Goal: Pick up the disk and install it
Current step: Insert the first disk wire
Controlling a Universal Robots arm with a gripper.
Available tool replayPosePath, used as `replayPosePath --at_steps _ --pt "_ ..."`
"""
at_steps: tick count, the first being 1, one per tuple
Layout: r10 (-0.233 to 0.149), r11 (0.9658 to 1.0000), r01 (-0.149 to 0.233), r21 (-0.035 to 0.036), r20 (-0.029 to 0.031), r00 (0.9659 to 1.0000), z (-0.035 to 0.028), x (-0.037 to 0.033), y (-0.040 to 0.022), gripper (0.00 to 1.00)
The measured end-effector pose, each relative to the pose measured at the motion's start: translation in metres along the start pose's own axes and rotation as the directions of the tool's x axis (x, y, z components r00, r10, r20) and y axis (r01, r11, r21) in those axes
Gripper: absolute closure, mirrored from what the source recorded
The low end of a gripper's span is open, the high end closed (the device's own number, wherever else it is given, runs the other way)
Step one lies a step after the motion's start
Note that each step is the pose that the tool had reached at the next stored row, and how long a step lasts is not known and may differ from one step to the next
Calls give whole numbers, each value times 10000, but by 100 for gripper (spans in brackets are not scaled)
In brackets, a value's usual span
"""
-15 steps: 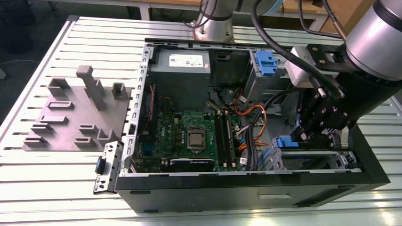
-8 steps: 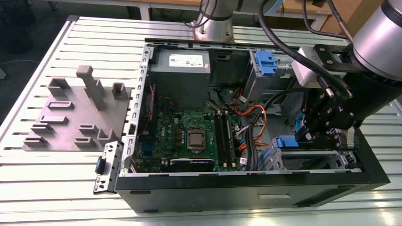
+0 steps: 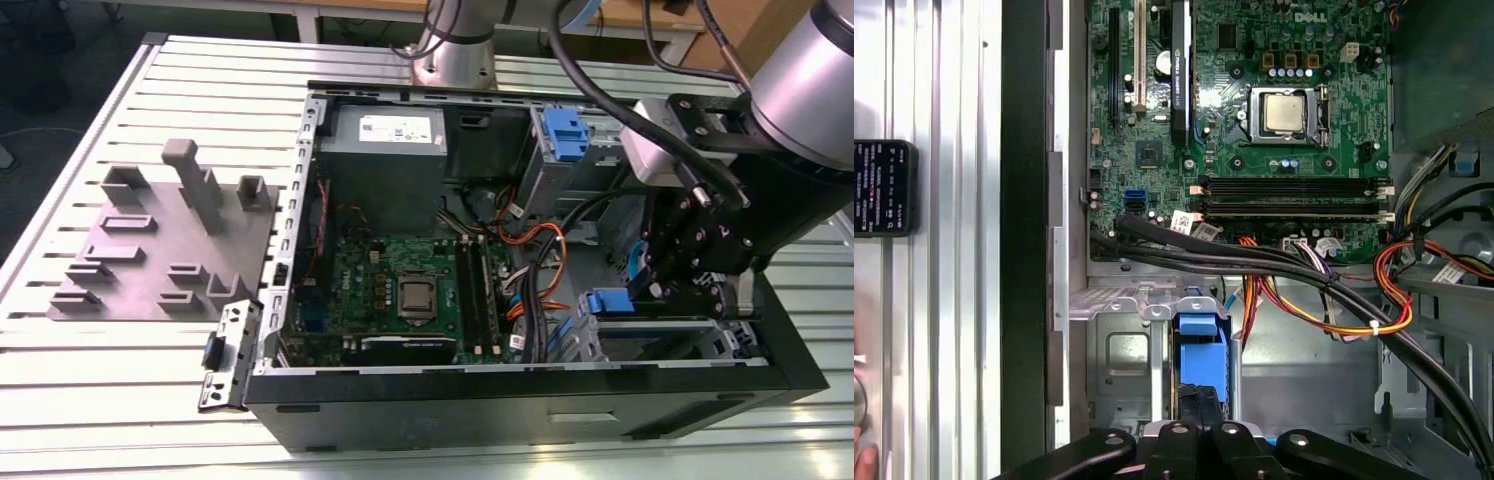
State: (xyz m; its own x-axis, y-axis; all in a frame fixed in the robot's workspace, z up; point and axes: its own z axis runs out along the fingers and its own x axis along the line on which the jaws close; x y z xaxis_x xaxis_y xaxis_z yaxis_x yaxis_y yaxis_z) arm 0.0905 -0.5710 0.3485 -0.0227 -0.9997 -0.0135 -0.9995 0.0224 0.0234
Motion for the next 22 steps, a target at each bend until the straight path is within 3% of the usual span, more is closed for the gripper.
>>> replayPosePath --at_steps 5,14,22 --pt "-1 10000 1 0 4 10000 -29 -2 -10 89" --pt "0 10000 0 0 2 10000 -32 -5 -111 89" --pt "0 10000 0 0 2 10000 -32 -5 -120 89"
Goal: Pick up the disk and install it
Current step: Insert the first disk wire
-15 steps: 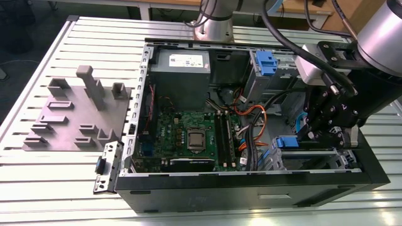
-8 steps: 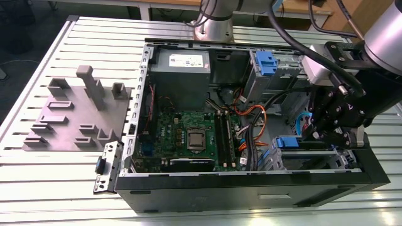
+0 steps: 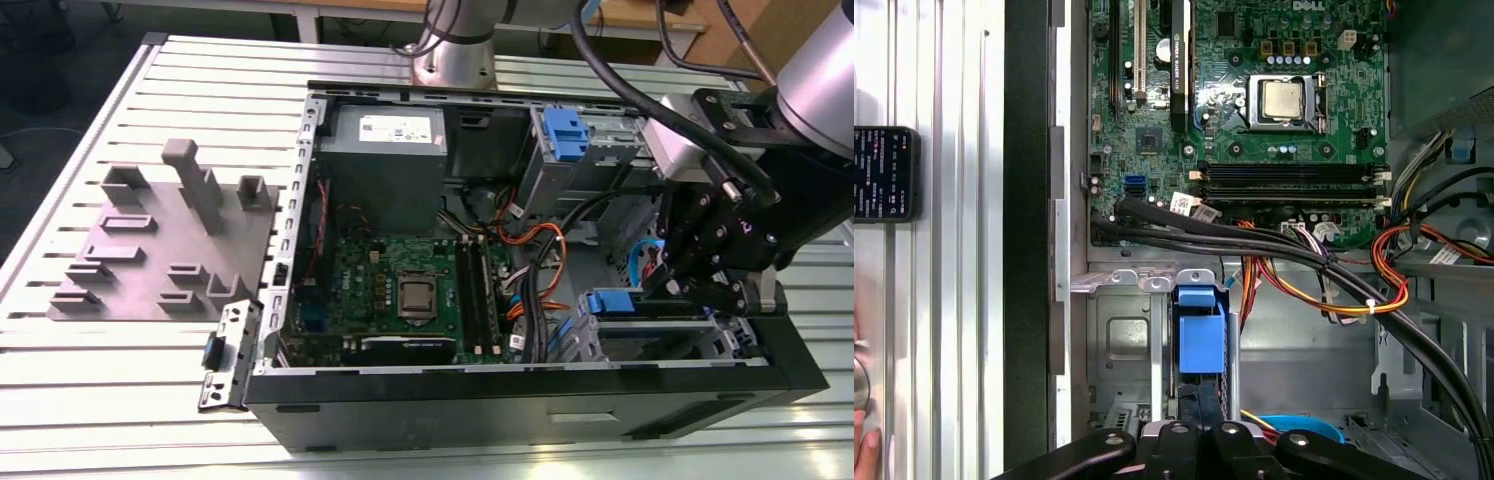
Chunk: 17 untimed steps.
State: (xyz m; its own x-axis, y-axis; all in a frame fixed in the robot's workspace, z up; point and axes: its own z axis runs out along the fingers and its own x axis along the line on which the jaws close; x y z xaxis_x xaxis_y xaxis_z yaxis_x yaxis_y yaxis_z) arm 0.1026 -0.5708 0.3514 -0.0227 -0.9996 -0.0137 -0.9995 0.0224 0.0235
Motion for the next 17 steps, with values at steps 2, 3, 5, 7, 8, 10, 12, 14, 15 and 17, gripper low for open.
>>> replayPosePath --at_steps 2,3,5,7,8,10,12,14,15,17 --pt "0 10000 0 0 0 10000 0 0 -1 89" --pt "0 10000 0 0 0 10000 0 0 -1 89" --pt "0 10000 0 0 0 10000 0 0 -1 89" --pt "-2 10000 2 0 0 10000 0 0 -8 89" --pt "-2 10000 2 0 0 10000 0 1 -19 89" --pt "0 10000 0 0 0 10000 -1 -1 -57 89" --pt "0 10000 0 0 0 10000 -2 -3 -103 89" --pt "0 10000 0 0 0 10000 -3 -5 -141 89" --pt "0 10000 0 0 0 10000 -4 -6 -163 89" --pt "0 10000 0 0 -1 10000 -5 -8 -201 89"
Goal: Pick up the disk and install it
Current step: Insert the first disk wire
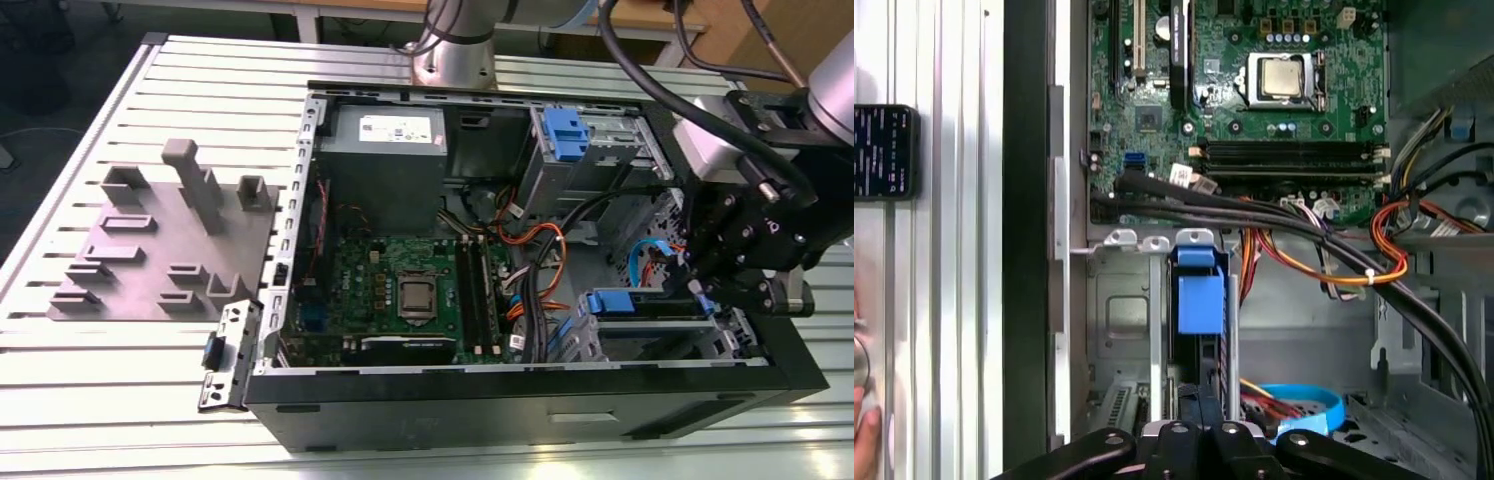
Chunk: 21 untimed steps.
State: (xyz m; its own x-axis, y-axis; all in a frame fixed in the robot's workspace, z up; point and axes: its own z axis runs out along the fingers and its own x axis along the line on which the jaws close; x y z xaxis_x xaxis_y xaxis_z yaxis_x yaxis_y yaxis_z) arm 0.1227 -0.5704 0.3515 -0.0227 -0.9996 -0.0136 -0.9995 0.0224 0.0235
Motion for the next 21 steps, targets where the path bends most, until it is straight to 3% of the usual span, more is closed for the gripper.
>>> replayPosePath --at_steps 5,13,21 --pt "0 10000 0 0 1 10000 -3 -7 -73 89" --pt "-1 10000 1 0 4 10000 -63 -23 -113 89" --pt "0 10000 0 -2 1 10000 -67 -82 -234 89"
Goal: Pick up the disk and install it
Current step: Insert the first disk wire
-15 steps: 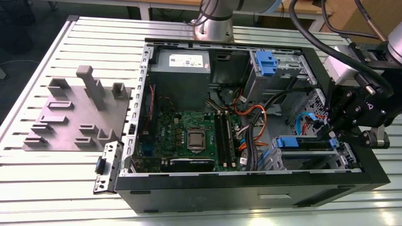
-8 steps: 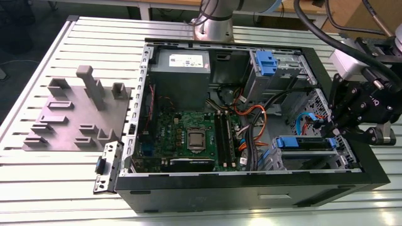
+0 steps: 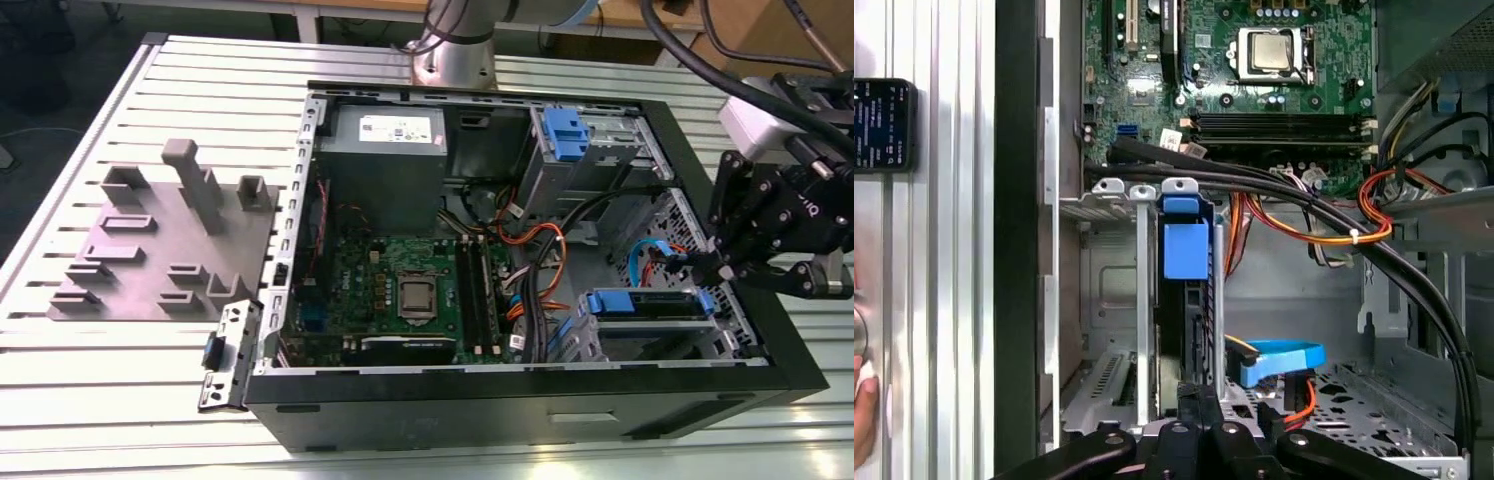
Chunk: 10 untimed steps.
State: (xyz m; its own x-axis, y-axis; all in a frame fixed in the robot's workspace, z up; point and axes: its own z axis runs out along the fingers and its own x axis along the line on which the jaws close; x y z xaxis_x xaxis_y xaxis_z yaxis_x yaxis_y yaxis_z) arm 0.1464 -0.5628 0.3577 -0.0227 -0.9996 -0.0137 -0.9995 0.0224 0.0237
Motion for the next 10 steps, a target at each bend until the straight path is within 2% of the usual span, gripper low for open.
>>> replayPosePath --at_steps 6,10 --pt "0 10000 0 0 0 10000 1 -105 -17 89" --pt "0 10000 0 0 1 10000 2 -114 -17 89"
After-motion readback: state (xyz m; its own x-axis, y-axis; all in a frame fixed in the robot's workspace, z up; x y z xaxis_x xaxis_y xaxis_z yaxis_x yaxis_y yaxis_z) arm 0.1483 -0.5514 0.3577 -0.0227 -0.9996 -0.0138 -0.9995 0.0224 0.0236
